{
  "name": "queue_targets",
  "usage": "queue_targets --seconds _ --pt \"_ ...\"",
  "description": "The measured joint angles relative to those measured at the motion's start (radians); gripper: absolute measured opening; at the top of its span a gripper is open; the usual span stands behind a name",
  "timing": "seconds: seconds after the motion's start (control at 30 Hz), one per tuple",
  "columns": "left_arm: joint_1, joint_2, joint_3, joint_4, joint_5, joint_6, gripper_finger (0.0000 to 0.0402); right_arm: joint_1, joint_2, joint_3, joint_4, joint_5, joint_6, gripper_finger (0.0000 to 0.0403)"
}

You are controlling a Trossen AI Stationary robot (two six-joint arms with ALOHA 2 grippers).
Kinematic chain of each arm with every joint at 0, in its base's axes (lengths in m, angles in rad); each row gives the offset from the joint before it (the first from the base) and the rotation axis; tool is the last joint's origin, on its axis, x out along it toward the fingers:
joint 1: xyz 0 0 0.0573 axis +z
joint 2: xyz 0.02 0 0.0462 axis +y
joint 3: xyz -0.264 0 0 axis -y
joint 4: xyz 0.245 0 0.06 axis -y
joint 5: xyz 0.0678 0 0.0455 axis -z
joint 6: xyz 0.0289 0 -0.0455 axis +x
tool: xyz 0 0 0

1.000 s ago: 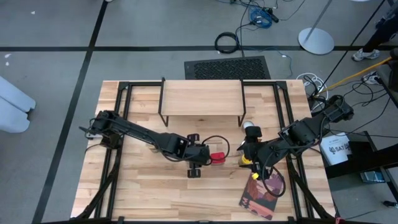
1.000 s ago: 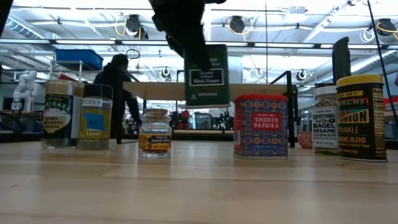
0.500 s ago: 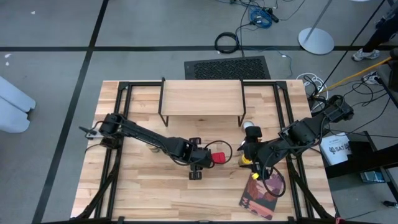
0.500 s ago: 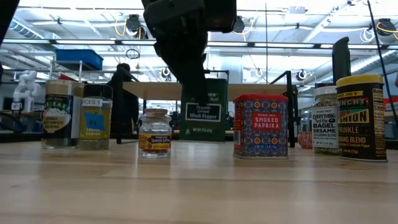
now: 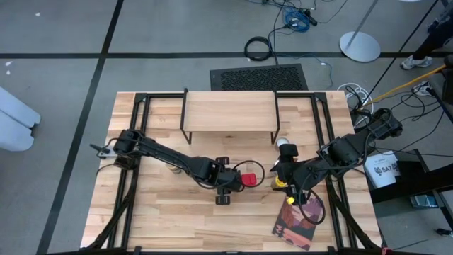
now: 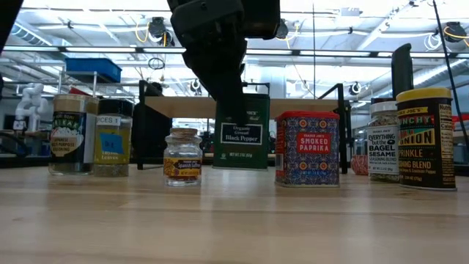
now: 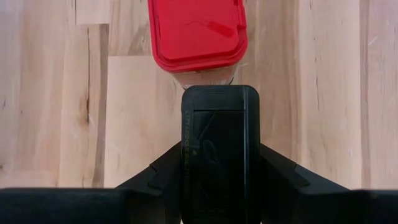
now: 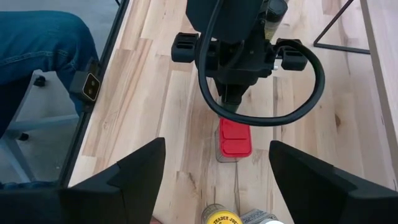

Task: Shelf spices
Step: Put the green packet of spices into the center of the table

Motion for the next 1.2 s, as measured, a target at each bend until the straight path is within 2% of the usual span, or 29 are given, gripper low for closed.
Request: queue_targets --seconds 1.2 --pt "0.006 0.027 0.001 0.012 0.003 0.002 0.0154 0.027 0.000 0.000 0.001 -0.004 0.019 0.0274"
